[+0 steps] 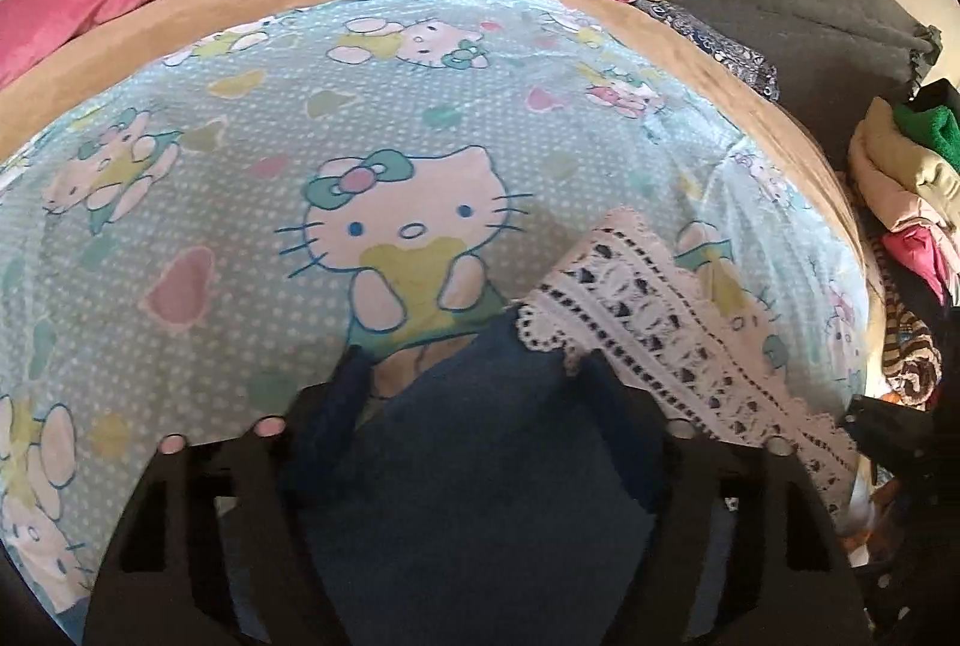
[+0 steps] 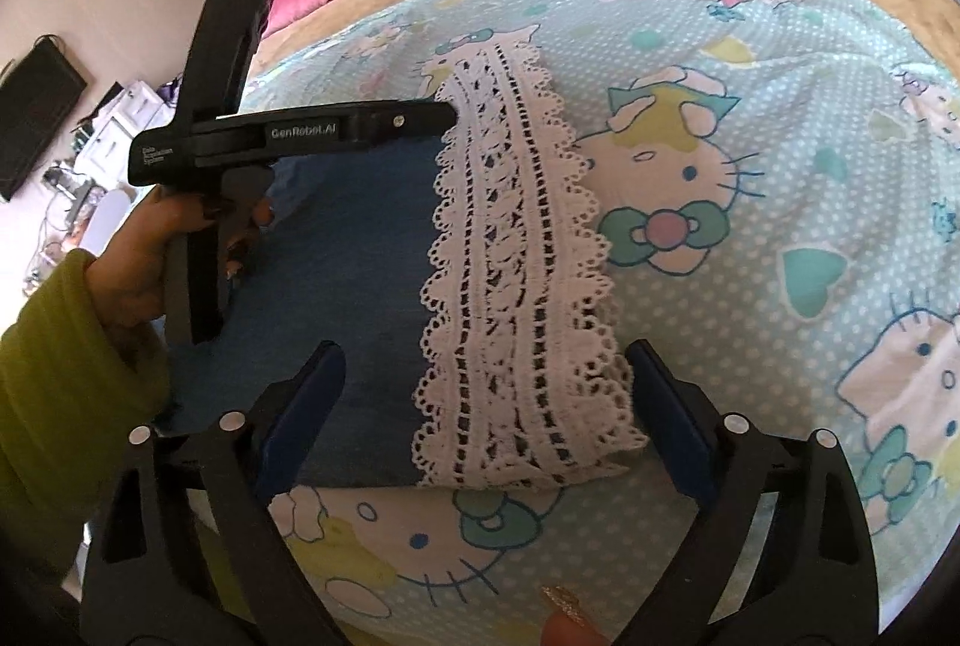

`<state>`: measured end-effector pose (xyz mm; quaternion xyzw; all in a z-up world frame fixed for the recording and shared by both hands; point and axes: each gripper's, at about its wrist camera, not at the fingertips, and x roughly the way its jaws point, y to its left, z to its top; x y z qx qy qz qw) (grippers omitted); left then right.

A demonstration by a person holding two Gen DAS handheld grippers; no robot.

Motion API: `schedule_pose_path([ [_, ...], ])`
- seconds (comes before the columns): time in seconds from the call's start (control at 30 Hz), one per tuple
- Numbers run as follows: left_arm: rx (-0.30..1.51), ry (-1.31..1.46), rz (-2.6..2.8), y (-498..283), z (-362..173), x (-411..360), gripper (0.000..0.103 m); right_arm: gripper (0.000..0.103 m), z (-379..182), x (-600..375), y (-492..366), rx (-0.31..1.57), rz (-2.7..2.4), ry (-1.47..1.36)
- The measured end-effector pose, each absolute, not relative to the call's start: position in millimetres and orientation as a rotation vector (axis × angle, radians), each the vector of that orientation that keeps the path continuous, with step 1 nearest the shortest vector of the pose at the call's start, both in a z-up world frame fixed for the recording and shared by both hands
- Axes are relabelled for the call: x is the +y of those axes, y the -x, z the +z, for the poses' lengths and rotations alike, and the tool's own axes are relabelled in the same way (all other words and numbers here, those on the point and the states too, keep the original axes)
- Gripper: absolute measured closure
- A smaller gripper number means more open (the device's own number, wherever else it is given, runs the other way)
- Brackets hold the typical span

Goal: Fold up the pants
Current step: 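Grasp the lace hem with the right tool while the left tool pins the denim, then fold the lace-trimmed leg over onto the other leg with the right tool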

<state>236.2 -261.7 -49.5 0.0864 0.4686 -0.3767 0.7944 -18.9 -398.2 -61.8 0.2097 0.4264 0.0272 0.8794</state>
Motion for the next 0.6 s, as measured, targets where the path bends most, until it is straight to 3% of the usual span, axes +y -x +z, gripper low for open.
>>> schedule_pose_path([
  [0.13,1.001,-0.219,-0.821,-227.0,-50.7,-268.9,0.061,0.029,-63.7,-398.0,14.9,0.877,0.069,-0.454],
  [0.17,1.007,-0.217,-0.827,-225.5,-51.0,-269.6,0.073,0.035,-63.8,-397.7,14.8,0.878,0.067,-0.447],
  [0.23,1.016,-0.217,-0.832,-221.8,-51.2,-271.5,0.08,0.049,-62.2,-398.4,15.3,0.874,0.078,-0.443],
  [0.27,1.008,-0.227,-0.824,-219.6,-50.8,-272.2,0.082,0.066,-62.5,-398.9,15.0,0.873,0.085,-0.448],
  [0.3,1.002,-0.226,-0.815,-218.4,-50.8,-272.4,0.083,0.072,-62.6,-399.5,14.3,0.874,0.09,-0.455],
  [0.6,0.975,-0.073,-0.827,-210.8,-37.6,-245.0,0.091,0.077,-38.2,-379.4,16.3,0.8,0.138,-0.359],
])
